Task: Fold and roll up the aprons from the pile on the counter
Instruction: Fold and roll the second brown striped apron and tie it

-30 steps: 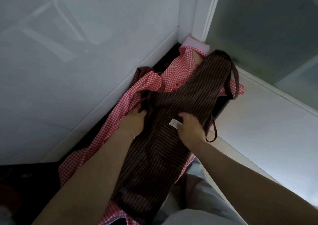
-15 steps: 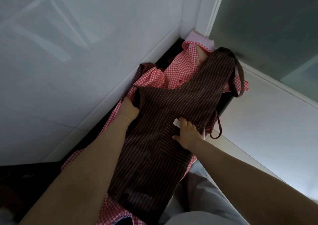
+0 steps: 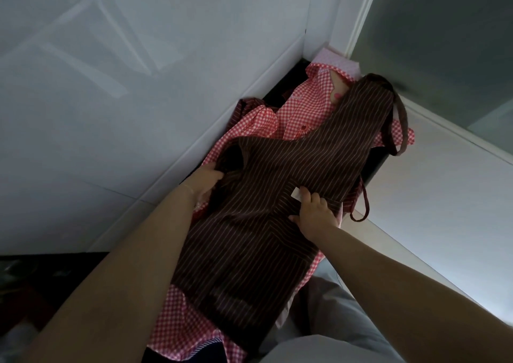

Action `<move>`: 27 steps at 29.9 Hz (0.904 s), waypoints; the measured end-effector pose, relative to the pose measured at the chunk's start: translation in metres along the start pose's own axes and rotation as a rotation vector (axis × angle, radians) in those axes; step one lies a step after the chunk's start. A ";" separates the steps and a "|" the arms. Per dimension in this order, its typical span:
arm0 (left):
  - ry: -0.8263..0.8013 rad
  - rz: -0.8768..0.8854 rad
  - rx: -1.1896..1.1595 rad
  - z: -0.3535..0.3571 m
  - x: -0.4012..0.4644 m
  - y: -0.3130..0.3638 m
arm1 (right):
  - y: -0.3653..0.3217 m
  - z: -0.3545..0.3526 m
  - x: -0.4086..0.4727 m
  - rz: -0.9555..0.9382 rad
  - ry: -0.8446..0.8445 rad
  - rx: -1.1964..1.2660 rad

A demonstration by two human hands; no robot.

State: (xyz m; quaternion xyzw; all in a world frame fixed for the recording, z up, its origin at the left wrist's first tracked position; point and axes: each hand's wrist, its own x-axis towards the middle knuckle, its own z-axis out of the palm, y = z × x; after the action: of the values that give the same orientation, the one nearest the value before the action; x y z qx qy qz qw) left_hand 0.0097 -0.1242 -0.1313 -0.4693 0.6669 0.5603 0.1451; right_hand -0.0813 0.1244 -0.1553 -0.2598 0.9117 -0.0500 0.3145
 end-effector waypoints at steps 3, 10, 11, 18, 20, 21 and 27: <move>0.189 0.250 0.448 -0.004 -0.007 -0.011 | -0.003 -0.003 -0.004 0.011 0.006 -0.009; 0.150 0.166 0.094 -0.021 -0.035 -0.053 | -0.002 -0.002 -0.003 0.005 0.013 0.017; 0.089 0.117 0.029 -0.021 -0.045 -0.053 | -0.002 -0.001 -0.002 0.003 0.011 0.027; -0.398 -0.035 0.181 -0.042 -0.070 -0.045 | -0.006 -0.003 -0.006 0.044 0.014 0.066; -0.377 -0.053 0.075 -0.046 -0.071 -0.045 | -0.007 -0.003 -0.005 0.046 0.006 0.081; -0.348 -0.063 0.020 -0.046 -0.072 -0.050 | -0.007 -0.003 -0.004 0.040 0.005 0.093; -0.095 -0.028 0.229 -0.036 -0.073 -0.093 | -0.003 0.005 -0.009 0.028 0.052 0.124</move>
State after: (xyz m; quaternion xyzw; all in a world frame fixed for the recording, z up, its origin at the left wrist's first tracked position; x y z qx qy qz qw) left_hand 0.1331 -0.1160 -0.1237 -0.4318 0.7125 0.4998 0.2370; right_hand -0.0711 0.1266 -0.1540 -0.2258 0.9182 -0.1088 0.3067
